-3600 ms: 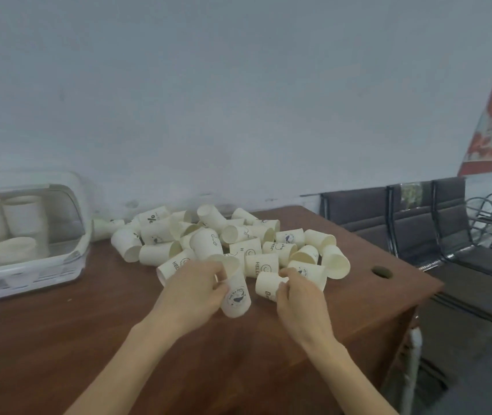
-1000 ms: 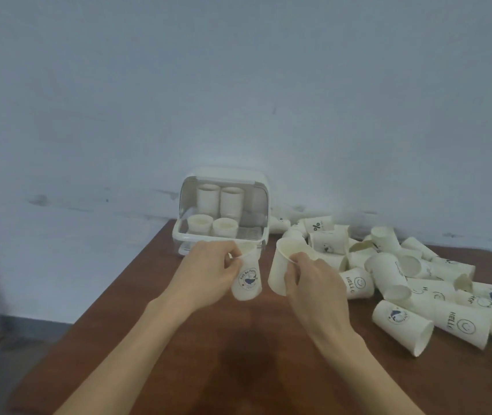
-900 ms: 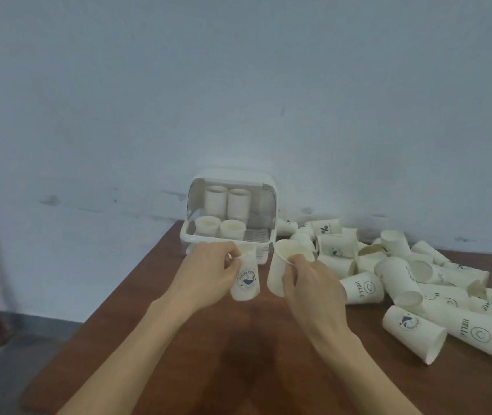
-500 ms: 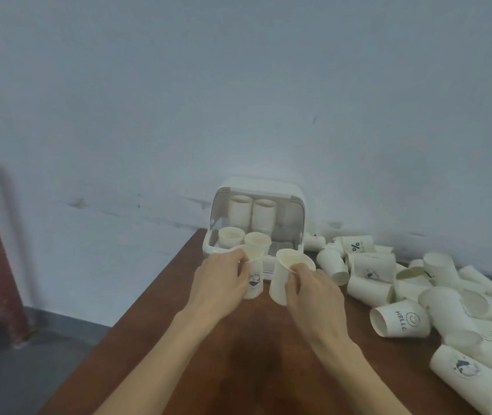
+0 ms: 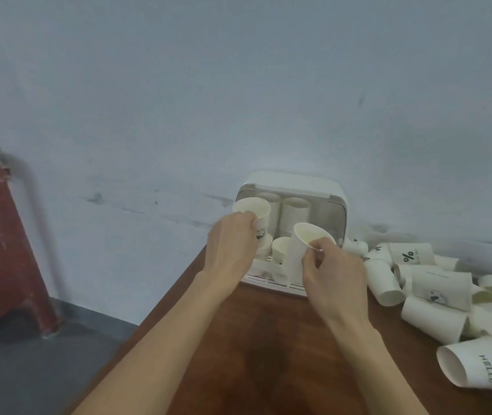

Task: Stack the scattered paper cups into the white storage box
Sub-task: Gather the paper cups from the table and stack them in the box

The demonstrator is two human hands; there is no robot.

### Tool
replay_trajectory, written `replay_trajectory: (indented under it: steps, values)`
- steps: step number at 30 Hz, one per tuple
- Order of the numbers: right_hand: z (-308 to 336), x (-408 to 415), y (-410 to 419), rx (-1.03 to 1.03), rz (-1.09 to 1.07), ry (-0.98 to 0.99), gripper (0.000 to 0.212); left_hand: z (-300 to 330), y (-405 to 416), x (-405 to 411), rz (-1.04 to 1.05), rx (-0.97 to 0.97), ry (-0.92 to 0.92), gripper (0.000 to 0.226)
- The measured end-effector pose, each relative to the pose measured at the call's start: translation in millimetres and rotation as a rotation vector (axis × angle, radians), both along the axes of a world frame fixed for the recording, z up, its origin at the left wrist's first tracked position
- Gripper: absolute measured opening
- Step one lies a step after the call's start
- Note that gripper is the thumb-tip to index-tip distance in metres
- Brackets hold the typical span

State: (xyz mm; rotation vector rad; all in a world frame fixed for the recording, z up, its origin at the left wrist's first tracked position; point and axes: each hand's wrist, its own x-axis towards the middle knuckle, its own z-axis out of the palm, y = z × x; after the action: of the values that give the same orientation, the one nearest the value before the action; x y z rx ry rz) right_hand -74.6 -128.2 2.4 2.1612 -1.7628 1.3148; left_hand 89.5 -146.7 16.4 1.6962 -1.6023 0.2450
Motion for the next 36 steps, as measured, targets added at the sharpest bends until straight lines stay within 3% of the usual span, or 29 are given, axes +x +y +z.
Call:
replay_trajectory:
  steps: [11,27,36]
  values:
    - [-1.1,-1.1,-18.0,0.080,-0.057,-0.027,0.020,-13.2,-54.9,10.8,-0.030,0.026,0.012,0.021]
    - [3.0,-10.0,-18.7,0.082,-0.055,-0.040,0.022,-50.6,-74.1,11.8,-0.007,0.188,-0.021,0.025]
    - [-2.1,-10.1,-23.9,0.105,-0.084,-0.034,0.020,-82.6,-67.6,-1.1,0.071,0.057,-0.054,0.016]
